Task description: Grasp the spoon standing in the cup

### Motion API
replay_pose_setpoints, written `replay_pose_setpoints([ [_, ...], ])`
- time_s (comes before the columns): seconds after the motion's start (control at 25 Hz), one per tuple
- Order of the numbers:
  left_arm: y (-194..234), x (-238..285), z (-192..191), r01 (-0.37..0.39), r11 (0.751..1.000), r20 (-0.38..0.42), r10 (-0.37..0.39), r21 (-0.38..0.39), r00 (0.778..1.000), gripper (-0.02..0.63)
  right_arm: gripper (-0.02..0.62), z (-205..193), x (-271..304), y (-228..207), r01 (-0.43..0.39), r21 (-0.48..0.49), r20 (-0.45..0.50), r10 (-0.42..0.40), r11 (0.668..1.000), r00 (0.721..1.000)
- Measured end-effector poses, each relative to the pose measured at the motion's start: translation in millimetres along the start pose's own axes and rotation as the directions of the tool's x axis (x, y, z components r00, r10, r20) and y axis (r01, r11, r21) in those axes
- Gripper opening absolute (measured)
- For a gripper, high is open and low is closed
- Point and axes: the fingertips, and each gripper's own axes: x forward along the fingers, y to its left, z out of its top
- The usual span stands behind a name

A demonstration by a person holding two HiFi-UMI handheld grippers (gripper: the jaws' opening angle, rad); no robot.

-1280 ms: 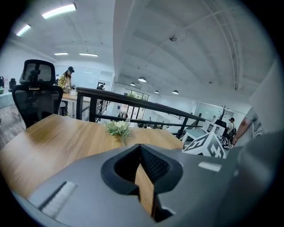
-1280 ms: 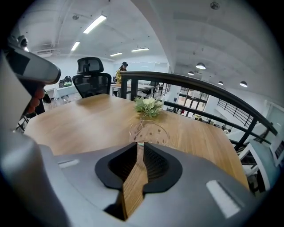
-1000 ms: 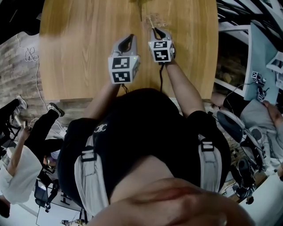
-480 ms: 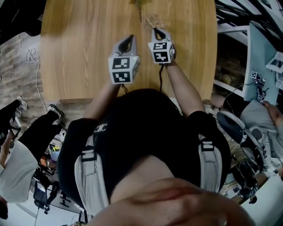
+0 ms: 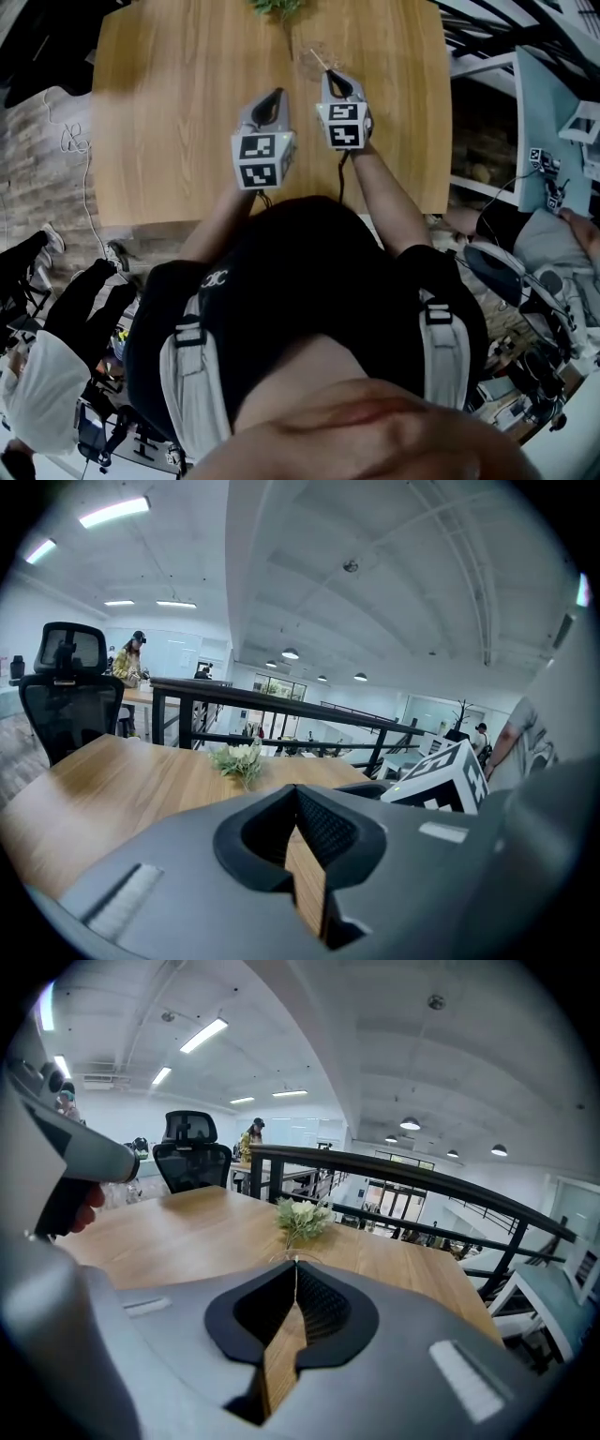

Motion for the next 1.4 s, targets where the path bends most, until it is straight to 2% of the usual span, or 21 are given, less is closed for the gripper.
replay_pose_setpoints([
  [0.76,-51,-59,4,-0.021,0.998,0.08,0.016,0.061,0.997,0.012,0.004,10,-113,-4,0.01,0.059,0.191,-0.021,0.998,0.981],
  [1.04,-76,-72,-4,-0.041,0.996,0.091,0.034,0.081,0.995,0.012,0.003,7,-160,-22,0.025,0.074,0.259,-0.043,0.997,0.965],
  [1.16,-87,-74,-8,-0.036,0.996,0.083,0.029,0.082,0.996,0.012,0.002,4,-177,-26,0.034,0.052,0.297,-0.048,0.998,0.954],
  [1.4,-109,-83,-17,-0.031,0.996,0.076,0.024,0.087,0.997,0.012,0.002,-5,-209,-26,0.011,0.07,0.357,-0.036,0.997,0.934],
])
